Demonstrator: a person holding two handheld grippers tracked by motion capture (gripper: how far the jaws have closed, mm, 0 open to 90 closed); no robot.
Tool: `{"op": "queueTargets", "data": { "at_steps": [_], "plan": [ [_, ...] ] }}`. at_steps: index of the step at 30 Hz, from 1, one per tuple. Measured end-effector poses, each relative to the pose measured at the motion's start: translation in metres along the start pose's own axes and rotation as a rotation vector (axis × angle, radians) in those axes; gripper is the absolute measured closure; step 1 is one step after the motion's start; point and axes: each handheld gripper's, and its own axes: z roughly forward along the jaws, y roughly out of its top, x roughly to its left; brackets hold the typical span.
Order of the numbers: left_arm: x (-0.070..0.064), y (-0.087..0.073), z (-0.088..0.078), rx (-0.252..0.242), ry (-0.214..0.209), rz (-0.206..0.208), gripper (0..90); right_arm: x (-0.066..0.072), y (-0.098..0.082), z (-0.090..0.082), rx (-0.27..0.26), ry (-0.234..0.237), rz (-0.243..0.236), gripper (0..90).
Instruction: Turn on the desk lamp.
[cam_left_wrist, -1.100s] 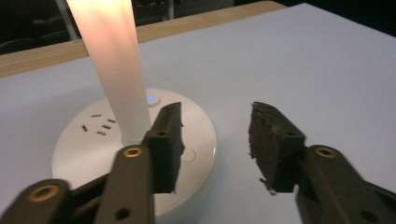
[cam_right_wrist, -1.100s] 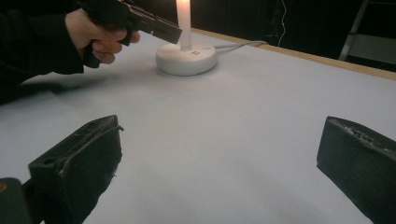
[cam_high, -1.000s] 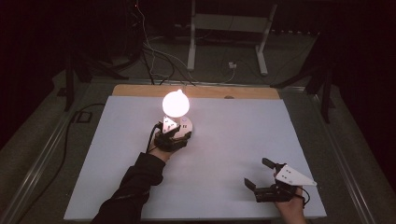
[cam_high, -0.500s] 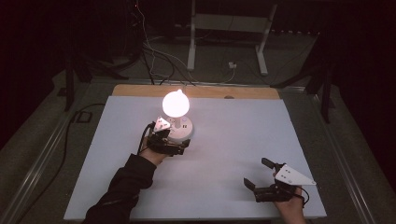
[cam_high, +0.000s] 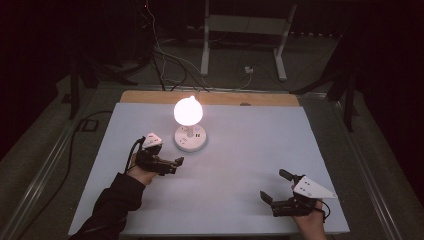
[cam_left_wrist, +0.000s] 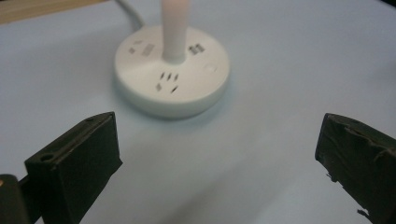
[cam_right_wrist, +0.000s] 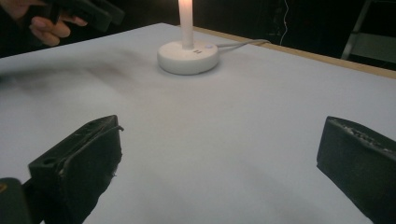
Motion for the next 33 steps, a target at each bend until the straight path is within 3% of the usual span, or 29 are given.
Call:
{"op": "queueTargets", "data": {
  "at_steps": [9, 26, 33],
  "plan": [
    [0.010, -0.029, -0.019, 0.049, 0.013, 0.001, 0.5, 0.000, 0.000, 0.001, 0.003, -0.003, 0.000, 0.0],
    [0.010, -0.073, -0.046, 0.064, 0.004, -0.004, 0.5, 0.001, -0.001, 0.001, 0.010, -0.002, -0.004, 0.0],
    [0.009, -0.089, -0.058, 0.088, 0.019, -0.006, 0.5, 0.001, -0.001, 0.001, 0.014, 0.000, -0.009, 0.0]
  ]
}}
